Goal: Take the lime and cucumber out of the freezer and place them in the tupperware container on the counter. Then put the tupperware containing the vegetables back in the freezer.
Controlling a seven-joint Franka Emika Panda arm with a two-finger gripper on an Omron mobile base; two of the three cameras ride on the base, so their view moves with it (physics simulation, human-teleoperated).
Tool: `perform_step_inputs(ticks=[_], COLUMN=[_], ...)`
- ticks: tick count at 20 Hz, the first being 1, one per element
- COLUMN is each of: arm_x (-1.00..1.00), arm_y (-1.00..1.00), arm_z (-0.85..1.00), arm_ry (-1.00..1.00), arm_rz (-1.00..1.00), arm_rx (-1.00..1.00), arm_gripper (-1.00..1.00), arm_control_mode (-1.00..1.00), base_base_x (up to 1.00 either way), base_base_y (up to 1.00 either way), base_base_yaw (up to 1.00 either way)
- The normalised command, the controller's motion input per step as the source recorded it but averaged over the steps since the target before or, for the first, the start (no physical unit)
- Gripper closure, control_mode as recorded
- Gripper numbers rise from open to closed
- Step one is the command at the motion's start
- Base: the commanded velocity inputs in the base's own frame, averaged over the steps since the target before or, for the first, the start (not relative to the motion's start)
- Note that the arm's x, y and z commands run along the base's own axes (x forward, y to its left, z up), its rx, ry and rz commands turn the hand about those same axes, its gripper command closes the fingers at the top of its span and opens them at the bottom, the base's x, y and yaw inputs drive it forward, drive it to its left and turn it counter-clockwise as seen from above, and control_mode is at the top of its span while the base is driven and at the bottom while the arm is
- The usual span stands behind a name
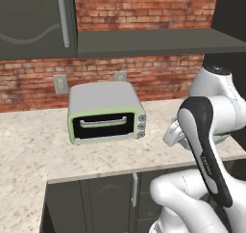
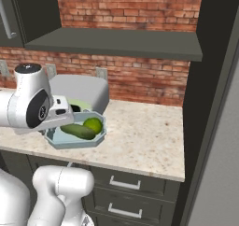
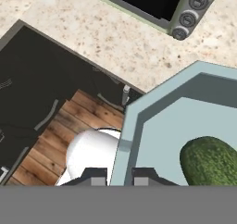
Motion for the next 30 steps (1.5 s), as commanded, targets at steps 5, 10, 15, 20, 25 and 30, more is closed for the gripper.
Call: perform_step_inputs(ticks=[5,10,15,20,25,30], arm_x=[-0.51,-0.4,-0.24,-0.33,-0.03,0.0], arm_y=[-0.38,-0.35,-0.06,0.0,-0.01,-0.01], arm_z=[0.46,0.38,0.08,0.05,0.0,0.05], arm_ry=[-0.09,-0.03,-0.03,-0.04,-0.01,-0.14], arm_rz=[0.05,0.01,0.0,0.0,0.0,0.09], arm_rx=[0.0,0.0,-0.02,-0.02,0.0,-0.03], arm_gripper=[1.0,1.0,1.0,1.0,1.0,1.0], arm_control_mode=[-1.0,-1.0,-1.0,-1.0,-1.0,-1.0], base_base_x=[0.0,0.0,0.0,0.0,0.0,0.0], base_base_y=[0.0,0.0,0.0,0.0,0.0,0.0], base_base_yaw=[0.0,0.0,0.0,0.0,0.0,0.0])
